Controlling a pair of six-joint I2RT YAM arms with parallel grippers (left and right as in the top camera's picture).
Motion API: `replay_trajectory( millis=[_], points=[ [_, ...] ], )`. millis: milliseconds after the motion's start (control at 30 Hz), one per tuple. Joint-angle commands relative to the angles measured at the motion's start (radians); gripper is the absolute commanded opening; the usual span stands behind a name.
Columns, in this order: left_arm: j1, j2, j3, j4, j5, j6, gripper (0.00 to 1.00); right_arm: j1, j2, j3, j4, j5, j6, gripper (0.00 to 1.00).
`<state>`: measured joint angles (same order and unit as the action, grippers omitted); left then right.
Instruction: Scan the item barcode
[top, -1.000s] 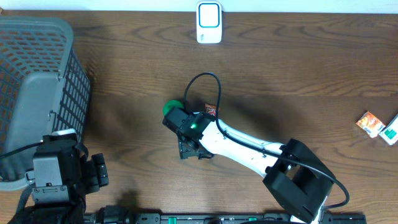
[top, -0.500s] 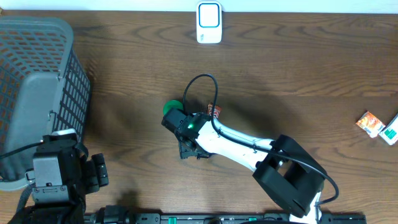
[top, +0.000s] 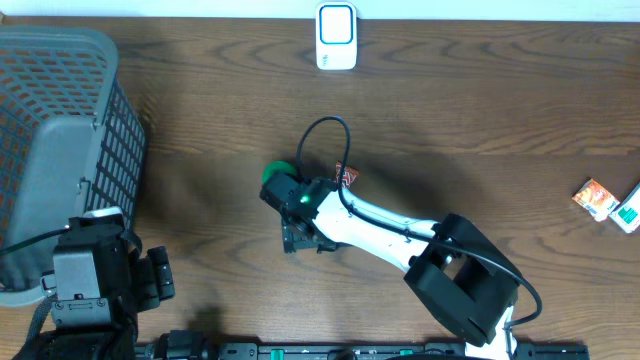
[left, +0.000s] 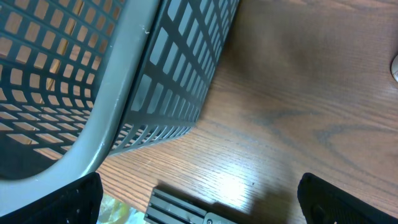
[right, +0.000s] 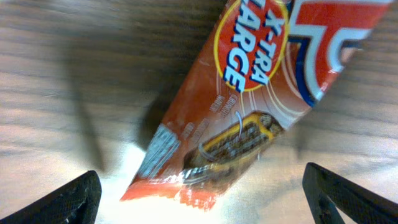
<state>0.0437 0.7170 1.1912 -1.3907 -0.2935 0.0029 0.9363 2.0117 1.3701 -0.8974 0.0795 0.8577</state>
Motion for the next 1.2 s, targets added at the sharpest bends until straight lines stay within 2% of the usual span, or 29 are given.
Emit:
replay_trajectory(
  millis=[0,133,400,600,767,867,1000,1033,1100,1167],
  points=[
    [-0.004,-0.004,0.003,-0.004,-0.006,-0.001,0.98,-0.011,0.008,0.127,-0.043,0.032,0.005,0.99],
    [-0.004,-0.004,0.003,-0.004,-0.006,-0.001,0.98,-0.032,0.008,0.181,-0.057,0.047,0.006,0.99],
    [-0.004,-0.004,0.003,-0.004,-0.006,-0.001,0.98,-0.108,0.056,0.180,-0.116,0.033,0.013,0.99],
    [-0.004,-0.004,0.003,-0.004,-0.006,-0.001,0.98,-0.107,0.071,0.180,-0.106,0.016,0.013,0.98],
    [-0.004,-0.004,0.003,-0.004,-0.006,-0.001,0.98,-0.094,0.108,0.180,-0.102,-0.004,0.029,0.92],
    [-0.004,-0.004,0.003,-0.004,-0.006,-0.001,0.98,-0.089,0.134,0.180,-0.102,-0.028,0.034,0.81],
    [-0.004,-0.004,0.003,-0.004,-0.006,-0.001,0.98,-0.078,0.143,0.180,-0.105,-0.033,0.040,0.72],
    [-0.004,-0.004,0.003,-0.004,-0.006,-0.001,0.98,-0.074,0.143,0.180,-0.106,-0.033,0.040,0.64],
    [-0.004,-0.004,0.003,-0.004,-0.006,-0.001,0.98,-0.068,0.143,0.180,-0.106,-0.033,0.040,0.40],
    [-0.004,-0.004,0.003,-0.004,-0.006,-0.001,0.98,-0.064,0.143,0.180,-0.110,-0.033,0.040,0.22]
  ],
)
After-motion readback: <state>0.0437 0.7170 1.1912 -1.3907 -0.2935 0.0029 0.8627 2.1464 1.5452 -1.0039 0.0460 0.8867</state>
